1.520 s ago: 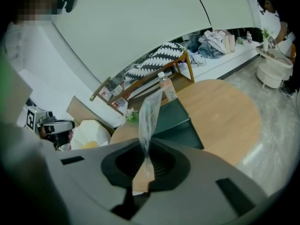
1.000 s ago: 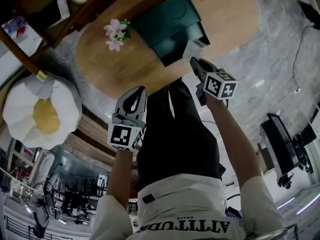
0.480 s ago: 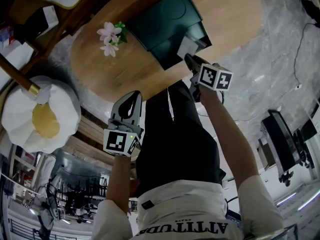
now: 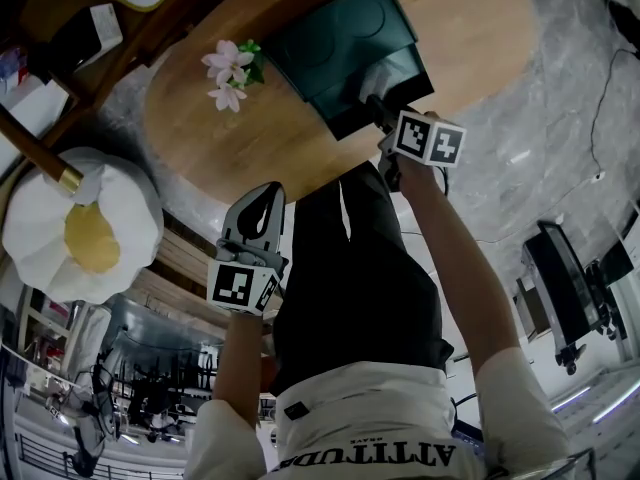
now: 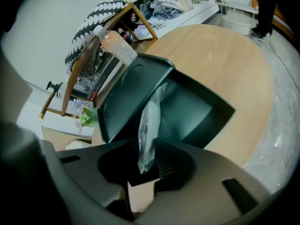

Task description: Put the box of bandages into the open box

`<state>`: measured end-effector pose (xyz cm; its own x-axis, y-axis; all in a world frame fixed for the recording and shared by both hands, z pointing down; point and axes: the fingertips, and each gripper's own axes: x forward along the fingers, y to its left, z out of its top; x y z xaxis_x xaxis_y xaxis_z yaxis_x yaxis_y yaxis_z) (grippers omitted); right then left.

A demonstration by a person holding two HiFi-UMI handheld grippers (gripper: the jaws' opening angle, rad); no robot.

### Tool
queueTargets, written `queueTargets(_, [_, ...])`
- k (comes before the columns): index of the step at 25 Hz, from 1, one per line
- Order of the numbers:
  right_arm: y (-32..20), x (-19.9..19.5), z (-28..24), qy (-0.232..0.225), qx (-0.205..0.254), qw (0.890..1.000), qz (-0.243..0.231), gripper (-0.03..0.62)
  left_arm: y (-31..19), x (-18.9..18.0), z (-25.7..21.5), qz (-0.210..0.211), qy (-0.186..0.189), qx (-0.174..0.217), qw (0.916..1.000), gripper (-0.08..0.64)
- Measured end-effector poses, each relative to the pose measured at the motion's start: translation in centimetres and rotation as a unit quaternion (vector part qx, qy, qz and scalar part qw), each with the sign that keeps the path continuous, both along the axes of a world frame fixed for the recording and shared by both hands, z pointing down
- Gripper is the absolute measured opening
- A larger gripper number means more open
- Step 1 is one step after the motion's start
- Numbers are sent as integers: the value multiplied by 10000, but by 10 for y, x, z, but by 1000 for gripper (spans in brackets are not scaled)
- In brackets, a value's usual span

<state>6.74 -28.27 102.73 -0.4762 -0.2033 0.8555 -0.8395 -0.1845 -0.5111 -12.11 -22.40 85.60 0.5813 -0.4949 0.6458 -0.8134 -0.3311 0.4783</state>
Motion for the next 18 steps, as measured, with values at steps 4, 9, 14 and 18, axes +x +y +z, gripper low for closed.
queueTargets(4, [1,3,-3,80,98,9999,-56,166,-2,-1,-5,-27,18,31,10000,21])
queueTargets(9, [8,10,-9,191,269,9993,-198,183,-2,-1,-6,-13,39,72,10000,21])
queueTargets(14, [8,29,-19,489,511,9973,-195,187,-2,1,-12,8,39,128,9999,21])
queueTargets(18, [8,33,-22,557,670,9951,-474,192,1,3,-14,6,26,171,9999,21])
